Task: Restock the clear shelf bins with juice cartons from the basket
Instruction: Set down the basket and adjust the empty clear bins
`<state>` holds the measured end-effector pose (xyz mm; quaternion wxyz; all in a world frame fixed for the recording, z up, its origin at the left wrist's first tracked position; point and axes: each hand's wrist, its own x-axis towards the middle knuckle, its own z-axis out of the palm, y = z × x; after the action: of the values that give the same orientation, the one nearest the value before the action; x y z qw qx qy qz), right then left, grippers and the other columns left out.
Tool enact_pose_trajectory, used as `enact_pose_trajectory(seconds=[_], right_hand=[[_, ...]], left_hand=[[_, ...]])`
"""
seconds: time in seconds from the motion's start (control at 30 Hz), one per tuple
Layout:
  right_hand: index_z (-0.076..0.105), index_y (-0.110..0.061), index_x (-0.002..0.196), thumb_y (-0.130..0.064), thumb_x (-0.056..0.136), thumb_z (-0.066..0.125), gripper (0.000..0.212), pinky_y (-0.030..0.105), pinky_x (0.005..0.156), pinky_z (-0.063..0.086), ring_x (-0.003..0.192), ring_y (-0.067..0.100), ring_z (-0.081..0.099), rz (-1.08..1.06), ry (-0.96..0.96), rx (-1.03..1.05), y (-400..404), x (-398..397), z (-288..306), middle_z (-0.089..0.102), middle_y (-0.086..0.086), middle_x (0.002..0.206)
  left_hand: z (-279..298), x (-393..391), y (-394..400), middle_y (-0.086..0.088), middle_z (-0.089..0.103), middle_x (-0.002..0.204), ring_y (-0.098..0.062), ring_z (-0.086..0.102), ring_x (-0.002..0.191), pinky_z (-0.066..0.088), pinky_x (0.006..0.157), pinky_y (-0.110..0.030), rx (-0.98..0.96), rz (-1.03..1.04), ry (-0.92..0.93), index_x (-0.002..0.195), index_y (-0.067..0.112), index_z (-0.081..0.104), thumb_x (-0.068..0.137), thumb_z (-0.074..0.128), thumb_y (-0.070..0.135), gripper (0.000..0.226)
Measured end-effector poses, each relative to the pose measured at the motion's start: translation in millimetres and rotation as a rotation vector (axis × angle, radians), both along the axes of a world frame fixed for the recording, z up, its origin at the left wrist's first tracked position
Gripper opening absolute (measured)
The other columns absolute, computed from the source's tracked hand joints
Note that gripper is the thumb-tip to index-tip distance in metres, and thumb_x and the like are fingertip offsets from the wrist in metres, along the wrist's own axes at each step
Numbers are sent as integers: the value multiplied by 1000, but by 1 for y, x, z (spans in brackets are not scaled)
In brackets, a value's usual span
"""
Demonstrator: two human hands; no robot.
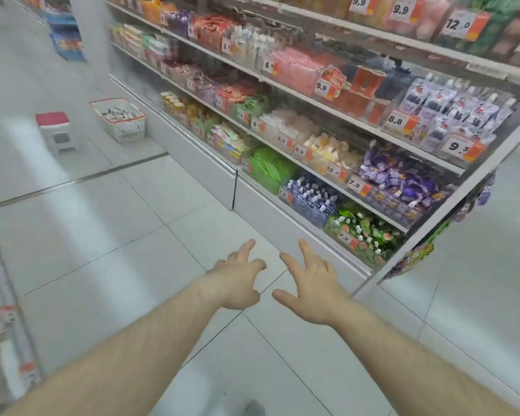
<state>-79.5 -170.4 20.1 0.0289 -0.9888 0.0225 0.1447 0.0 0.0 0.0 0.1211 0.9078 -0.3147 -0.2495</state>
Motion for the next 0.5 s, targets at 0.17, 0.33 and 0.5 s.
enact_pose_trajectory(seconds=[0.17,0.33,0.5], right_hand=[[7,-27,157,-65,95,36,78,43,116,11,146,34,13,14,-11,23,-18,92,-28,-16,14,162],[7,-25,157,-64,96,35,78,44,117,11,146,34,13,44,42,64,-38,212,-45,-13,16,162],[8,-23,157,-61,97,37,76,44,118,10,147,35,11,74,75,114,-34,327,-44,-12,16,162]], left_hand=[[-26,89,-13,10,-21,159,-37,19,142,38,104,-46,75,45,3,145,35,30,89,52,30,61],[-36,196,-28,9,-17,160,-38,20,141,38,103,-48,143,93,15,145,33,30,89,52,29,60],[-38,301,-22,12,-9,158,-38,30,134,43,97,-47,165,153,36,142,36,33,87,52,30,59]])
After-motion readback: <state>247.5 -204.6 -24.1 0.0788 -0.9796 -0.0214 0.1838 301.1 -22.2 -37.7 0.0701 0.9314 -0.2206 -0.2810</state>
